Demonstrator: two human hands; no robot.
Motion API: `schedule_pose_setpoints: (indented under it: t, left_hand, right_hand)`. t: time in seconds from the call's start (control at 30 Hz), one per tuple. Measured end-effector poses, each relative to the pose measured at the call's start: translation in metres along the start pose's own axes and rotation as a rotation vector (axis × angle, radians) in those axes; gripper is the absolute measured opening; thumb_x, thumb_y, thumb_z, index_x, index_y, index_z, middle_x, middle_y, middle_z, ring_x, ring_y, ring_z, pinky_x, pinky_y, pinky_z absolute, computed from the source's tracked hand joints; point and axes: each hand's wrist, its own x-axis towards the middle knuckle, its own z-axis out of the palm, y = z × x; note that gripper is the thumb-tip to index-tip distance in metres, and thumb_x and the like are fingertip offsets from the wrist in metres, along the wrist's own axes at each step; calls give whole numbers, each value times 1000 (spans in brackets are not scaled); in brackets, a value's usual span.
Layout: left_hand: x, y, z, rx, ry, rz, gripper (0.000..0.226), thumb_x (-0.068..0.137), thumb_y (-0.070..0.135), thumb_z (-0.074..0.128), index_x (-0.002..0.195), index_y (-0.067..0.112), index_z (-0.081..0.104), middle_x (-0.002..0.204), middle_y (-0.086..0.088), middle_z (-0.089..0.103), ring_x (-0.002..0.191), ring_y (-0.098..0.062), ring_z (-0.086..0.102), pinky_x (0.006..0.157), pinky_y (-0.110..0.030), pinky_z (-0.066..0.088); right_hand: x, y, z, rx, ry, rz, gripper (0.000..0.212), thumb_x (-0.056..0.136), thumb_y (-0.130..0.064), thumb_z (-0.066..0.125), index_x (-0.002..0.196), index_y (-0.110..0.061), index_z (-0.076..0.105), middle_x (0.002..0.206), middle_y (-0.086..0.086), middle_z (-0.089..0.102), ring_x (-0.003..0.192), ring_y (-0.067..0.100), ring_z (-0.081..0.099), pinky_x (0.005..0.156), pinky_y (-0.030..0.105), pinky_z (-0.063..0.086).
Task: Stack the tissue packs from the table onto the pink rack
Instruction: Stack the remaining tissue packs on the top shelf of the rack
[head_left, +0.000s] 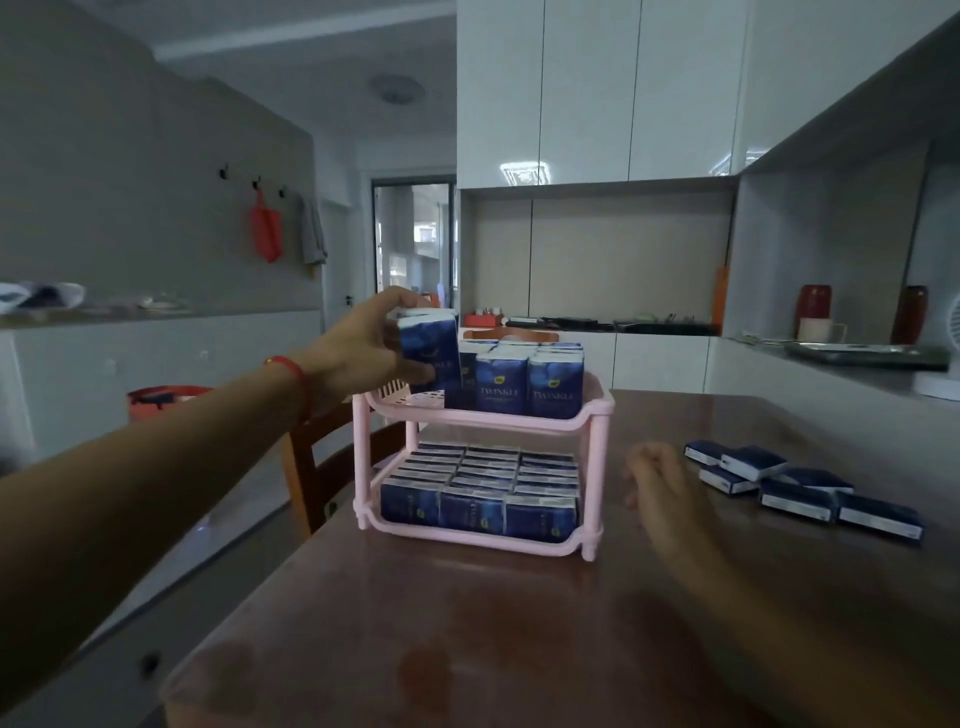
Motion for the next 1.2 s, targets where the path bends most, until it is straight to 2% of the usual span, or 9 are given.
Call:
schedule_pose_setpoints:
  t: [0.17, 0.3, 0.43, 0.57, 0.63, 0.8, 0.97, 1.07, 1.2]
  left_hand:
    - [21, -10, 5, 74, -127, -64, 63, 79, -14, 68, 128, 18, 45, 116, -10, 65, 108, -27, 64, 76, -31, 58]
    - [28, -18, 9, 117, -172, -94, 56, 81, -9, 70, 120, 24, 47, 120, -9, 60, 110, -28, 62, 77, -31, 57]
    - [32, -19, 10, 187, -232, -104, 57, 80, -3, 74, 122, 27, 48, 122, -8, 55, 110, -29, 61, 88, -41, 58]
    - [32, -16, 10, 196, -263, -154, 66, 83, 0, 73, 135, 25, 41, 111, 0, 53, 96, -19, 61, 68, -23, 59]
    - [32, -14, 7, 185, -255, -180, 71, 83, 0, 73, 140, 26, 38, 107, 3, 52, 90, -16, 60, 56, -16, 56]
    - [32, -14, 2, 241, -242, -207, 73, 85, -2, 70, 147, 15, 36, 104, 3, 59, 88, -15, 63, 56, -17, 54]
    - [36, -20, 7, 247, -249, -181, 70, 83, -2, 72, 146, 10, 42, 127, -11, 63, 109, -24, 64, 87, -33, 58]
    - [36, -22, 8, 229, -257, -170, 64, 85, -2, 70, 143, 10, 45, 126, -12, 64, 112, -25, 63, 85, -30, 57]
    - [30, -18, 10, 235, -219, -196, 68, 85, 1, 70, 145, 11, 41, 127, -13, 61, 111, -26, 62, 99, -41, 53]
  right_hand:
    - [-12, 19, 12, -64, -77, -52, 13, 104, -30, 43, 114, -27, 50, 112, -4, 59, 99, 15, 57, 79, 30, 39]
    - [-16, 26, 6, -90, -103, -73, 10, 103, -28, 45, 111, -31, 51, 110, -7, 62, 100, 15, 60, 82, 31, 40]
    - [-17, 23, 7, -90, -101, -97, 10, 104, -27, 45, 110, -31, 51, 109, -7, 62, 96, 13, 60, 77, 28, 39]
    - [-18, 22, 10, -83, -126, -120, 10, 104, -25, 44, 110, -30, 51, 106, -9, 63, 91, -5, 57, 69, 14, 38]
    - [-18, 22, 9, -79, -136, -127, 12, 104, -27, 43, 112, -29, 52, 108, -10, 63, 93, -6, 57, 70, 14, 39]
    - [-18, 24, 9, -73, -147, -141, 14, 104, -26, 43, 114, -26, 53, 109, -8, 63, 95, -4, 59, 68, 9, 39]
    - [-17, 26, 11, -58, -148, -149, 16, 104, -25, 44, 115, -25, 54, 108, -8, 65, 95, 0, 61, 73, 16, 42]
    - [-17, 27, 10, -84, -151, -151, 17, 104, -27, 43, 117, -26, 54, 110, -8, 64, 96, 2, 61, 74, 18, 43]
    - [-16, 28, 10, -103, -147, -145, 16, 104, -26, 43, 116, -25, 55, 110, -6, 64, 96, 5, 60, 74, 18, 42]
